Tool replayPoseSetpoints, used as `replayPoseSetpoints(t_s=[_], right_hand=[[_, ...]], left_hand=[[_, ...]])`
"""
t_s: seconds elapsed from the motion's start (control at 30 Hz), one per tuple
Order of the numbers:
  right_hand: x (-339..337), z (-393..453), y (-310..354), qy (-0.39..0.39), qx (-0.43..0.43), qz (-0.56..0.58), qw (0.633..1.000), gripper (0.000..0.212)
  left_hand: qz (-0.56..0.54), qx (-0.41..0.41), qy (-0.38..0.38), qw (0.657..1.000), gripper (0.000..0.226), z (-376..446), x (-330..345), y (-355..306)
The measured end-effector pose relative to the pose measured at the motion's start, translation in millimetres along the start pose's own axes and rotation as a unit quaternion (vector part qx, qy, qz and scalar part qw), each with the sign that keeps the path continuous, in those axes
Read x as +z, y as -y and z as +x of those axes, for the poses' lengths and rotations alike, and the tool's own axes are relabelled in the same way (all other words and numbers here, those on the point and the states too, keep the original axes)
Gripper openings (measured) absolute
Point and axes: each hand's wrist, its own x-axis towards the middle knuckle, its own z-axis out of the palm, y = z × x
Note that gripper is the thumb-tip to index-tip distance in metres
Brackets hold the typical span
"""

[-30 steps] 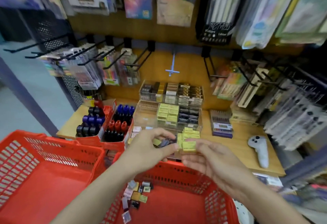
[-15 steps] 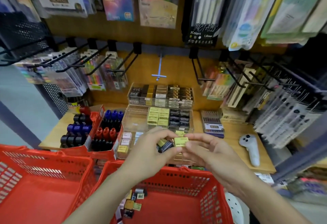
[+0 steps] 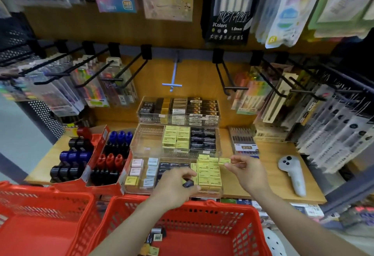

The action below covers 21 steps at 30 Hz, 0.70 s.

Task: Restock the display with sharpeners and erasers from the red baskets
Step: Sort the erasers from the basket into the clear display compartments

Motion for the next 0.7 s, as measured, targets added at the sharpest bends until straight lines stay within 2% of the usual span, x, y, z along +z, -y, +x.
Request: replayPoseSetpoints(t_s=[0.17,0.3,0.5,0.6,0.7], right_hand=[[27,13,-4,0.002,-0.005,0.001,1.000,0.031],[38,13,-5,-0.023,-0.001,0.034,0.999,0.028],[43,15,-1,-0.043,0.018,0.053,0.997,0.027],[30,12,4,-0.022,0.029,0.047,0.998,0.028],[3,0,23,0.076,0.044,0.066,0.994,0.018]], left_hand=[[-0.032,-0.066,-0.007,0.997,0.033,12,10,22],[-0.108,-0.072,-0.012,0.991,0.035,15,14,23],[-0.151,-0.062,-0.012,0.987,0.044,14,18,14],[-0.119,-0.042,-0.049,0.991,0.042,11,16,10],[-0.069,0.025,-0.103,0.992,0.048,-3,6,-2]])
